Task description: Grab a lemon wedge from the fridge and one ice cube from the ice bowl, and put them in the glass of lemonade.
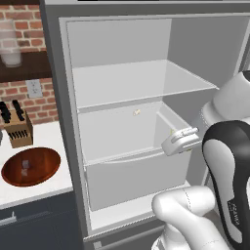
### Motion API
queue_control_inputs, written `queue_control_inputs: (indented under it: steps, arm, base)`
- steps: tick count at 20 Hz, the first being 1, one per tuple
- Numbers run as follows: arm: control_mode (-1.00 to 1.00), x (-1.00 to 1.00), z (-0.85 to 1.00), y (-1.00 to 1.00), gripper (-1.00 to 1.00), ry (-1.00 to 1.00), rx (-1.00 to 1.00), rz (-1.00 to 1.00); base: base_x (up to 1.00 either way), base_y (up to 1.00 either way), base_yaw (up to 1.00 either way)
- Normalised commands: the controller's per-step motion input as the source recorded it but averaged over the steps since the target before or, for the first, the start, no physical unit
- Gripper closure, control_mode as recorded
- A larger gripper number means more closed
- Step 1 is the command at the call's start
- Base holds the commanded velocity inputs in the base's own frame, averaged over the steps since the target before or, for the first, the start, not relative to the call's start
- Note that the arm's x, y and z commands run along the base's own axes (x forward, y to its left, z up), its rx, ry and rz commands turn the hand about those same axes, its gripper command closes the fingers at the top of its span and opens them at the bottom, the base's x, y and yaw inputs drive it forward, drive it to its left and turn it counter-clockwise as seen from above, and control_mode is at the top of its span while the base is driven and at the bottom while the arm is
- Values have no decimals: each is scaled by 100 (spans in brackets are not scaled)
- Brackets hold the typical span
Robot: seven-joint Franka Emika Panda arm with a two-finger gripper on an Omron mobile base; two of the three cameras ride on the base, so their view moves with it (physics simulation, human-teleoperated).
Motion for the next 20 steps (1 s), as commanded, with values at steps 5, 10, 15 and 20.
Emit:
queue_control_inputs:
  steps: [5, 10, 15, 20]
  arm:
    - [-100, -14, -3, 0, 100, 2, 0, 0]
    - [100, -35, -1, 3, 100, 2, 0, 0]
    - [100, 0, 0, 0, 100, 0, 0, 0]
    - [100, 0, 0, 0, 100, 0, 0, 0]
  base:
    - [0, 0, 0]
    - [-60, 34, -1]
    - [-58, 99, -7]
    - [4, 100, -10]
